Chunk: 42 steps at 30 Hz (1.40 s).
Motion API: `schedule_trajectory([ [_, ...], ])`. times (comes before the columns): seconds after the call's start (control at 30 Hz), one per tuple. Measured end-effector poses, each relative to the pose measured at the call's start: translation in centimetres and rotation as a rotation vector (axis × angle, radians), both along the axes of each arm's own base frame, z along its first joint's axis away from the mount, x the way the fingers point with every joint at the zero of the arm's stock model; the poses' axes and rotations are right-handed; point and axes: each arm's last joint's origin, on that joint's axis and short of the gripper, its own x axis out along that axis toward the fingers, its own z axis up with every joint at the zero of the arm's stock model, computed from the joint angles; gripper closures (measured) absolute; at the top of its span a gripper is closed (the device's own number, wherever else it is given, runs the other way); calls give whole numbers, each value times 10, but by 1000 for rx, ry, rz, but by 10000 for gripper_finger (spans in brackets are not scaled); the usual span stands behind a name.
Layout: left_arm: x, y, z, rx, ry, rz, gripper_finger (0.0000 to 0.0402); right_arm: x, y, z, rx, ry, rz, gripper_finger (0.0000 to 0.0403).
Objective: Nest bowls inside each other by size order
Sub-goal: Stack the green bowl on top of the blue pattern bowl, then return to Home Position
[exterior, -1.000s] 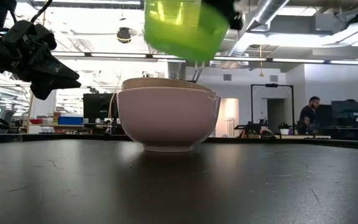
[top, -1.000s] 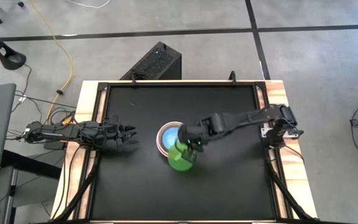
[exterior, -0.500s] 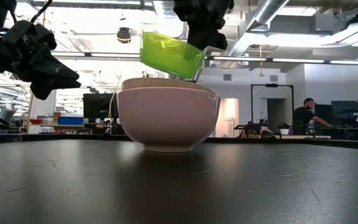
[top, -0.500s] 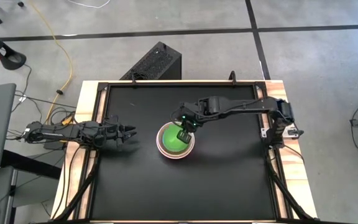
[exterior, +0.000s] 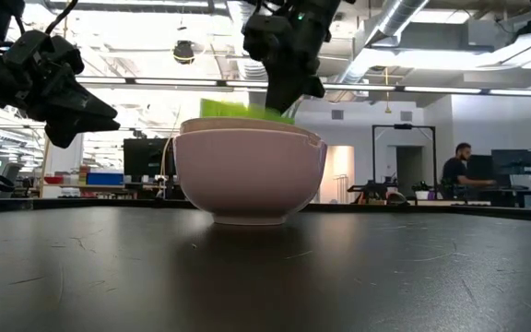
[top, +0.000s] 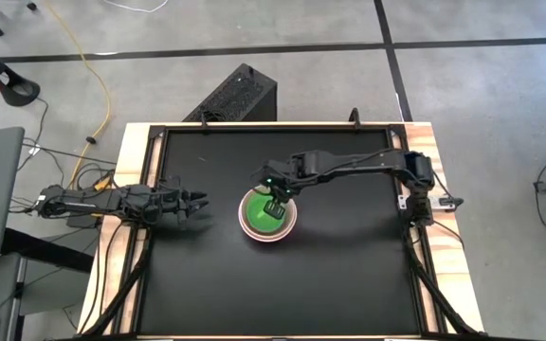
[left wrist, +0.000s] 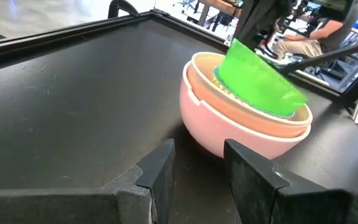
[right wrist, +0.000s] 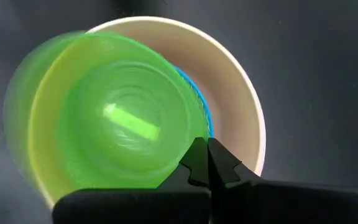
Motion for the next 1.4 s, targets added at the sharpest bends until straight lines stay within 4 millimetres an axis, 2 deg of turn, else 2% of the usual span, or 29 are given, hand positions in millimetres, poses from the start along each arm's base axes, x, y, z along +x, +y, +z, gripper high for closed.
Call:
schedule_trajectory([
  [0.13, 0, 0, 0, 0, 7, 0, 274, 2, -3, -8, 1, 42, -7, 403],
  [0.33, 0, 0, 0, 1, 9, -1, 274, 2, -3, -9, 1, 43, -8, 398],
  [0.43, 0, 0, 0, 1, 9, -1, 274, 3, -3, -10, -1, 42, -10, 375],
  [0.63, 0, 0, -1, 1, 10, -1, 274, 2, -3, -8, -1, 44, -10, 303],
  [0.8, 0, 0, -1, 0, 10, -1, 274, -1, -3, 10, -6, 58, 13, 247],
  [0.97, 0, 0, 0, 1, 8, 0, 274, -11, 5, 40, 0, 96, 61, 214],
  [1.17, 0, 0, 0, 1, -2, 1, 274, -41, 33, 65, -50, 181, 162, 218],
  [1.27, 0, 0, 0, 5, -2, 4, 274, -67, 48, 82, -153, 200, 151, 227],
  [1.4, 0, 0, 0, 10, -2, 8, 274, -109, 68, 96, -213, 85, 175, 235],
])
